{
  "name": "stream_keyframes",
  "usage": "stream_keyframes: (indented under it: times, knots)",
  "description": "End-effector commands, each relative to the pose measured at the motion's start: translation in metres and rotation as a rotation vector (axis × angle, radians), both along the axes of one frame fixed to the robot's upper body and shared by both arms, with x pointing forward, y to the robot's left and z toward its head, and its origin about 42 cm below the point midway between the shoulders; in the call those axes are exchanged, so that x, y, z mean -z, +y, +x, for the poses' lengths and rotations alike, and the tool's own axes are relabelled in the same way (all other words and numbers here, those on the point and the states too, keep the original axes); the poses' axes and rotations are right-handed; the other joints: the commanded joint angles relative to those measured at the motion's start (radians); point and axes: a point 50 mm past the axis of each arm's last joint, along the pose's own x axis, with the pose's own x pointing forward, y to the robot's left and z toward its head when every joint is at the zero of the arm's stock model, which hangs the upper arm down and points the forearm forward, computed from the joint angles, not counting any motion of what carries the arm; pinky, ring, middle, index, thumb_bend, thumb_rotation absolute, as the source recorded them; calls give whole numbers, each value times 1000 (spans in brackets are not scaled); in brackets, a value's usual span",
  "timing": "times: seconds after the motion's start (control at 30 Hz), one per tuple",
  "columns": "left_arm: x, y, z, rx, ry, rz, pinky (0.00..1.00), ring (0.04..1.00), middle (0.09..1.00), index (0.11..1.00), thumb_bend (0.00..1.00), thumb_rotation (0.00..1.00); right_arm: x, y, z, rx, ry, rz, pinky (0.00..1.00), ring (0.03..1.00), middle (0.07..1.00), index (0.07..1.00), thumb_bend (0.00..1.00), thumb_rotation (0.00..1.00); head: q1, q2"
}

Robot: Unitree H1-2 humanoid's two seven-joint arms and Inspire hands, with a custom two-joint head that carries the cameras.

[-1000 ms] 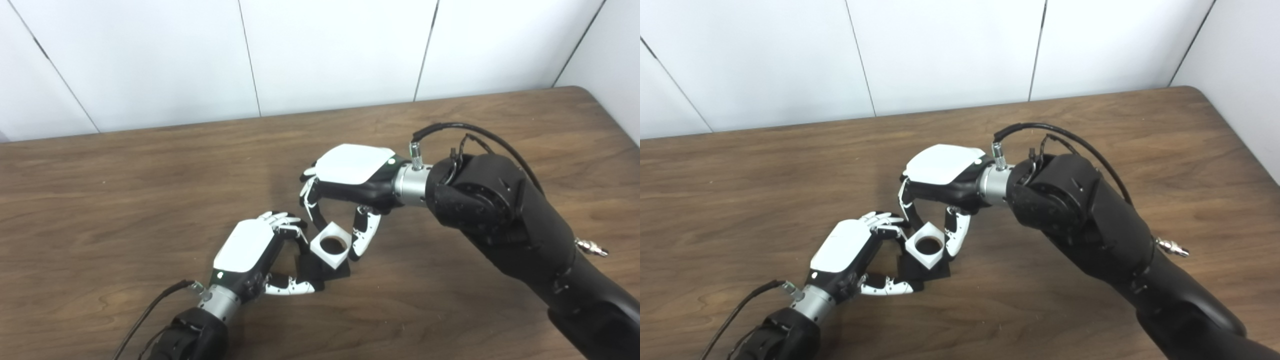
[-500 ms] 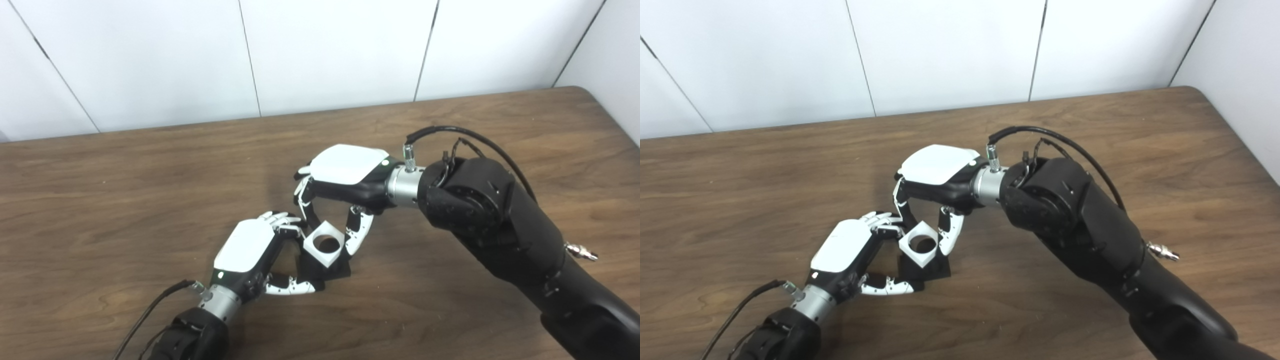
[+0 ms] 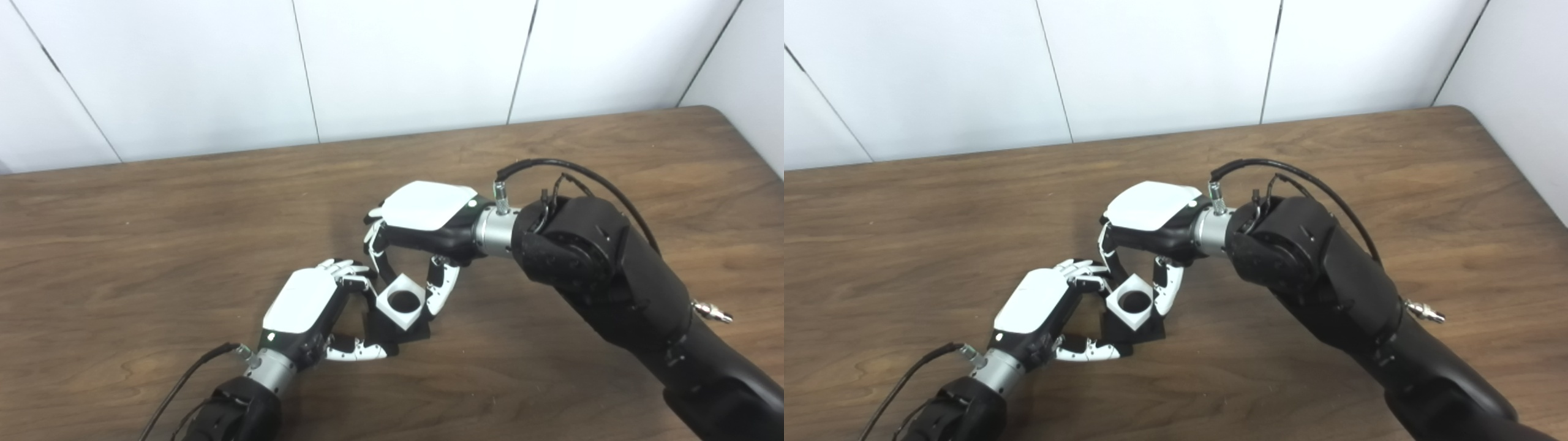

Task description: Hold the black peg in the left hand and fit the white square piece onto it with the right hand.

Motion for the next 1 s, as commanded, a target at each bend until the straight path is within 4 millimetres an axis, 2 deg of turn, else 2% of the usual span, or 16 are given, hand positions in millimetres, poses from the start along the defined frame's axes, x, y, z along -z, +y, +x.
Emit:
stream_keyframes:
  times: [0.0,0.97]
  knots:
    - [22,-2,-10,22,122,66,910,851,795,488,519,48,-19,-3,3,5,-63,12,964,942,803,482,525,134,-1,0]
    - [21,-5,-10,19,114,54,914,853,794,488,518,48,-11,-3,4,4,-55,2,963,945,806,483,524,133,0,4]
